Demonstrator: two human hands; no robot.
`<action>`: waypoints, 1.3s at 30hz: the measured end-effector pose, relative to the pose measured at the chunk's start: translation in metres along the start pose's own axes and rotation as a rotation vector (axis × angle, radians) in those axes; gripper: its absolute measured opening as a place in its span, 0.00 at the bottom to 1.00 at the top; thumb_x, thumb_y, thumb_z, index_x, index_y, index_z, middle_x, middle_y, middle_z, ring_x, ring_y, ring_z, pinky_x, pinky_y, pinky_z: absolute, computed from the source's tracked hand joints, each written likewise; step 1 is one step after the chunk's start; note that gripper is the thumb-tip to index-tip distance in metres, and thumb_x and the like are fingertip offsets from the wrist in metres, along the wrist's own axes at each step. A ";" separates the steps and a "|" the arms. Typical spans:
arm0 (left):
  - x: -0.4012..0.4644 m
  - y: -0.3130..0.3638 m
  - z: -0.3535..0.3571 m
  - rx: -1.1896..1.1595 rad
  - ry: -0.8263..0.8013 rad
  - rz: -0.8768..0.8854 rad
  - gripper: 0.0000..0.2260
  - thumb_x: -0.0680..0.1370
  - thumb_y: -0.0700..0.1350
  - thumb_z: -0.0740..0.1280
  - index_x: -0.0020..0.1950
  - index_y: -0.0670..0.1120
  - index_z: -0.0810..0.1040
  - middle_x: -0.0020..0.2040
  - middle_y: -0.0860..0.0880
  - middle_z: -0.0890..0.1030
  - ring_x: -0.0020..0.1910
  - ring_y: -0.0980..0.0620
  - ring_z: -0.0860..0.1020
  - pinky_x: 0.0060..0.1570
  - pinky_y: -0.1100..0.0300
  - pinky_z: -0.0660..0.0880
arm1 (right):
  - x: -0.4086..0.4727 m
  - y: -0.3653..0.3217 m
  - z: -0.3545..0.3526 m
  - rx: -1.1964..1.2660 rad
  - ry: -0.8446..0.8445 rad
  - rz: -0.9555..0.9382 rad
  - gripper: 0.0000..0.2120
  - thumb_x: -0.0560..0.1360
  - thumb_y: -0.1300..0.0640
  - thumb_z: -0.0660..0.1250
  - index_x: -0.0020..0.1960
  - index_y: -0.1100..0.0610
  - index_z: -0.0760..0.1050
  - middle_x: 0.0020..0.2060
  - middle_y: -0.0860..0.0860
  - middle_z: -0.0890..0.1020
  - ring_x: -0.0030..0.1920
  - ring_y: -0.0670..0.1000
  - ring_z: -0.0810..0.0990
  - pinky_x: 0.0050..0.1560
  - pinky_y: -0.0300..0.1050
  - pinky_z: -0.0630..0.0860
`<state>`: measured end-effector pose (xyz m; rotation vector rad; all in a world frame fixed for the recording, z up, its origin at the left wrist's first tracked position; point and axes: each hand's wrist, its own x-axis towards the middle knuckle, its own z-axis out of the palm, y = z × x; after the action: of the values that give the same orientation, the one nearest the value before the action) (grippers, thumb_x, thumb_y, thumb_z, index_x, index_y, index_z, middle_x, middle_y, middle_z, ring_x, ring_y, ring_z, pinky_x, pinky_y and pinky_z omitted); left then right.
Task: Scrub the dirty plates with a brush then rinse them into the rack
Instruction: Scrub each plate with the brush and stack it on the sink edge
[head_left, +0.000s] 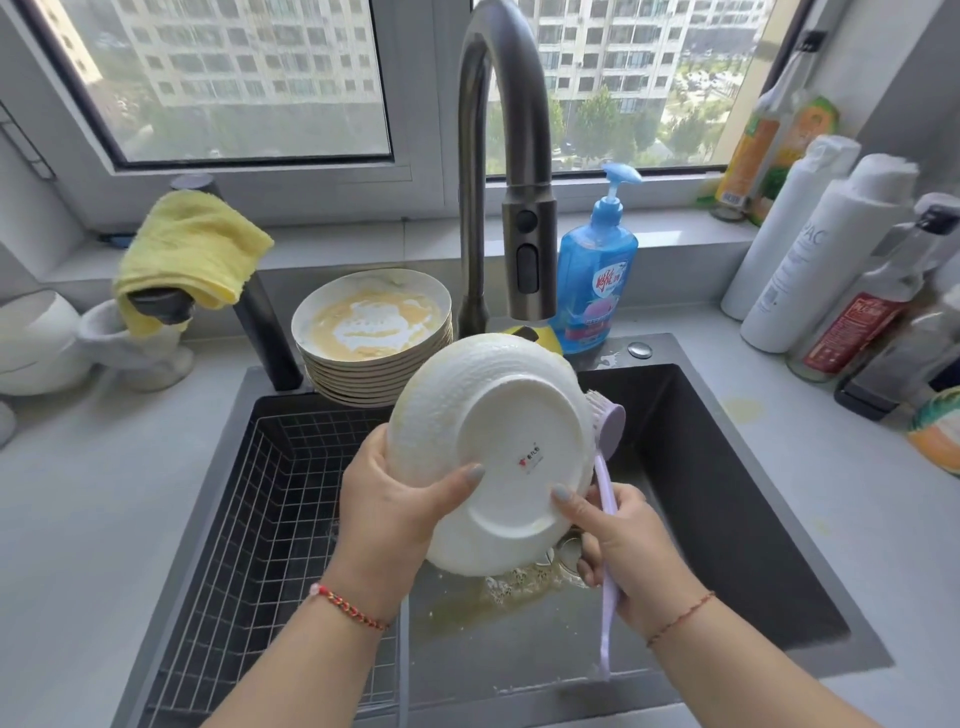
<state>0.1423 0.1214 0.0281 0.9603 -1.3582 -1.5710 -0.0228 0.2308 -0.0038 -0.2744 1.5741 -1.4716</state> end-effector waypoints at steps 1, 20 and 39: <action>0.001 0.000 -0.002 0.001 -0.025 -0.016 0.33 0.52 0.49 0.82 0.55 0.49 0.78 0.50 0.48 0.85 0.49 0.48 0.85 0.45 0.52 0.82 | 0.000 -0.002 -0.002 -0.023 0.017 -0.016 0.38 0.57 0.47 0.80 0.58 0.62 0.67 0.46 0.69 0.77 0.24 0.50 0.68 0.21 0.40 0.67; 0.012 0.019 -0.011 0.591 -0.363 -0.063 0.25 0.57 0.52 0.83 0.50 0.53 0.80 0.46 0.51 0.84 0.45 0.53 0.84 0.45 0.52 0.83 | 0.011 -0.050 -0.032 -0.840 -0.090 -0.251 0.31 0.59 0.50 0.82 0.53 0.47 0.66 0.46 0.50 0.79 0.33 0.46 0.76 0.30 0.36 0.71; 0.006 0.010 -0.001 0.811 -0.138 0.023 0.16 0.64 0.45 0.80 0.42 0.50 0.74 0.39 0.53 0.80 0.37 0.58 0.78 0.31 0.70 0.70 | -0.038 -0.059 0.001 -0.746 -0.150 -0.347 0.18 0.80 0.59 0.58 0.56 0.37 0.78 0.23 0.47 0.66 0.20 0.45 0.62 0.23 0.40 0.64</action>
<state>0.1421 0.1148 0.0381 1.3006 -2.1639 -1.0645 -0.0255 0.2418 0.0655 -1.1048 1.9616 -1.0096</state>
